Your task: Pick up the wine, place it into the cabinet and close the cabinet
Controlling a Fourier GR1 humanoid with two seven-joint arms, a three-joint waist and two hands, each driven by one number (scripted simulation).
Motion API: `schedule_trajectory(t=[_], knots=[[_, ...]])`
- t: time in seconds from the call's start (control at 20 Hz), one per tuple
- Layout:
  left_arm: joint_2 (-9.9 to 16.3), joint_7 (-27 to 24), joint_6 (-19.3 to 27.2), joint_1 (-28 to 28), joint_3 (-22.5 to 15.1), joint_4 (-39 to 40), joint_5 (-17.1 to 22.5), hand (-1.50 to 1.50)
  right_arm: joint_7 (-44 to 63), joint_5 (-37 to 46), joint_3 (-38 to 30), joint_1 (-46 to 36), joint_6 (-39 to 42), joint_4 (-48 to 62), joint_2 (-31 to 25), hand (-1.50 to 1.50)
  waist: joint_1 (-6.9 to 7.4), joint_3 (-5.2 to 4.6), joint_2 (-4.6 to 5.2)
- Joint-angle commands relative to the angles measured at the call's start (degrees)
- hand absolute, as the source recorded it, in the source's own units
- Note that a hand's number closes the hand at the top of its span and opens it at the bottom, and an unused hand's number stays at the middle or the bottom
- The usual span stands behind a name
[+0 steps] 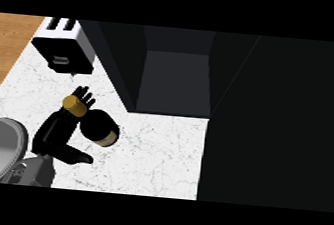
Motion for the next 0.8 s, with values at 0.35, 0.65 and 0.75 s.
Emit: schedule_trajectory(t=[0.35,0.65,0.75], knots=[[0.8,-8.2,-2.3,-2.5,-0.6,11.9,-2.8,-1.5,1.8,-4.2,-1.6,4.2,1.0,-10.0,-0.5,-1.5,-0.19,0.0,0.04],[-2.5,-4.5,-0.2,-5.7,-0.7,11.2,-0.6,-1.5,2.1,-4.2,-4.1,-1.2,0.4,-4.9,-0.8,-1.5,0.29,0.03,0.0],[-2.0,-10.4,-0.5,-5.0,-0.4,15.9,-2.5,-1.5,6.0,-7.0,-3.6,0.8,-0.1,-11.3,-1.0,-1.5,-0.4,-0.01,-0.03]])
